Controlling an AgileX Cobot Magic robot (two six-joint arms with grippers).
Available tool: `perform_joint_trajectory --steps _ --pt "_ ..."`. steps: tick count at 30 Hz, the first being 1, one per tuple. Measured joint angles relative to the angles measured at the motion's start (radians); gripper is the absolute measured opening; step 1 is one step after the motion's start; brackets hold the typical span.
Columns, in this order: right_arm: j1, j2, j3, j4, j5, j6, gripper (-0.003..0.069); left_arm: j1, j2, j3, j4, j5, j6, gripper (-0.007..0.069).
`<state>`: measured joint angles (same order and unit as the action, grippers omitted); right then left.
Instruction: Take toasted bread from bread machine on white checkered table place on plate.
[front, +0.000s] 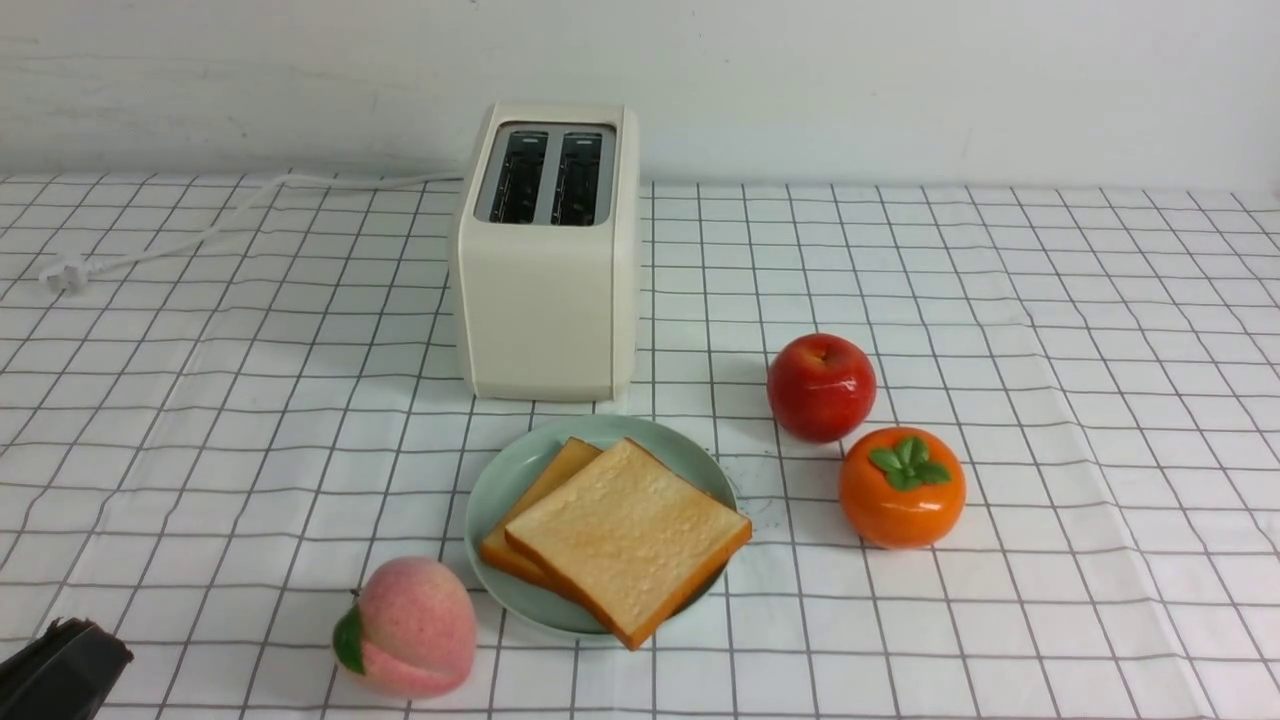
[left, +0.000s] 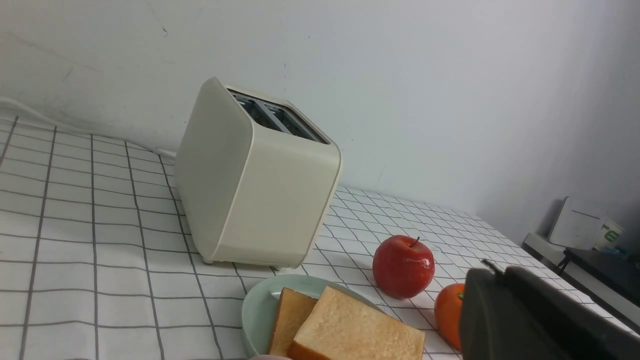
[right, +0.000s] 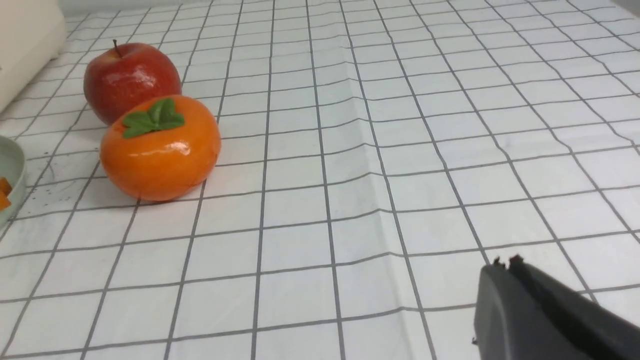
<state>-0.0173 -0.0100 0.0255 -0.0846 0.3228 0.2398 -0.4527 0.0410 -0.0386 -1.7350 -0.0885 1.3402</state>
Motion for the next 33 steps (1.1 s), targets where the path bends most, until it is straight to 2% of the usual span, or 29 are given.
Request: perform_joint_trajectory --steps 4,8,11,16,33 --pt "0.0 0.0 0.0 0.003 -0.001 -0.002 -0.002 0.0 0.0 0.0 0.0 0.0 0.0 0.0019" --pt "0.0 0.0 0.001 0.046 -0.007 -0.056 -0.002 0.0 0.0 0.0 0.0 0.001 0.0 0.002" --pt "-0.001 0.0 0.001 0.164 0.008 -0.224 -0.0019 0.0 0.0 0.0 0.0 0.0 0.0 0.0022" --pt "-0.001 0.0 -0.004 0.216 0.05 -0.339 -0.0018 0.0 0.0 0.0 0.0 0.0 0.0 0.0022" --pt "-0.001 0.0 -0.007 0.224 0.061 -0.357 -0.0006 0.0 0.0 0.0 0.0 0.0 0.0 0.0039"
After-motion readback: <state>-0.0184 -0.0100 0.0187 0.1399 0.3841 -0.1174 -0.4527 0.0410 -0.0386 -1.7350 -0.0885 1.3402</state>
